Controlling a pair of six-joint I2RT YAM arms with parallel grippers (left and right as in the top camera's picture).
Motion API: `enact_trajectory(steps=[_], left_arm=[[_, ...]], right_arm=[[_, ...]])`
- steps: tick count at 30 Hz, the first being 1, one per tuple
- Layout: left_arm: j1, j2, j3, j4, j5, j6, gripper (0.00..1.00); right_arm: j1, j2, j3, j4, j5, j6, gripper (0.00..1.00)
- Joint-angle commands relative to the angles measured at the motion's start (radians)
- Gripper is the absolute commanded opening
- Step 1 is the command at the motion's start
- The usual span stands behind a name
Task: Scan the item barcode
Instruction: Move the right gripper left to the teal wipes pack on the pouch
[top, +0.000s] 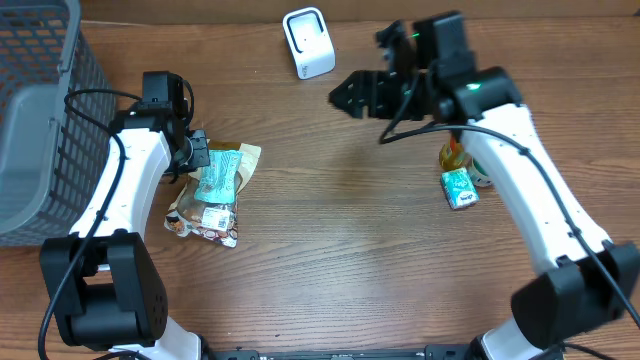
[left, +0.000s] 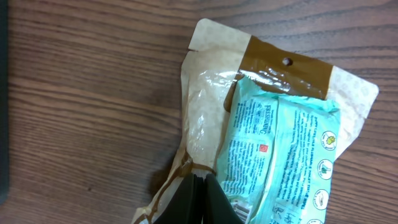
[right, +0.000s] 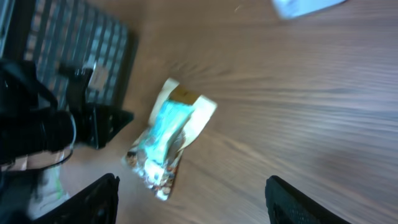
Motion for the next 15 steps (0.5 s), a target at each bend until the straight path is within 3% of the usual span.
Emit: enact_trajectory(steps=[1,6,11,15], left_arm=[[0.021,-0.015,-0.006,0.004,0.127,0.023,0.04],[0.122,-0.015,-0.005,-0.003,0.335,0.051,0.04],[0.169,-0.015,-0.005,-0.002,0.323,0.074,0.04],[0.168,-0.015,-0.005,0.005,0.314,0.073,0.04]], right_arm=[[0.099,0.09,-0.003,0.049,-0.03,0.102,0.68],[0.252,0.219,-0.003,0.193,0.008,0.219,0.63],[0.361,0.32,-0.003,0.335,0.103,0.378,0.49],[0.426,0.375,-0.003,0.41,0.214,0.528,0.47]])
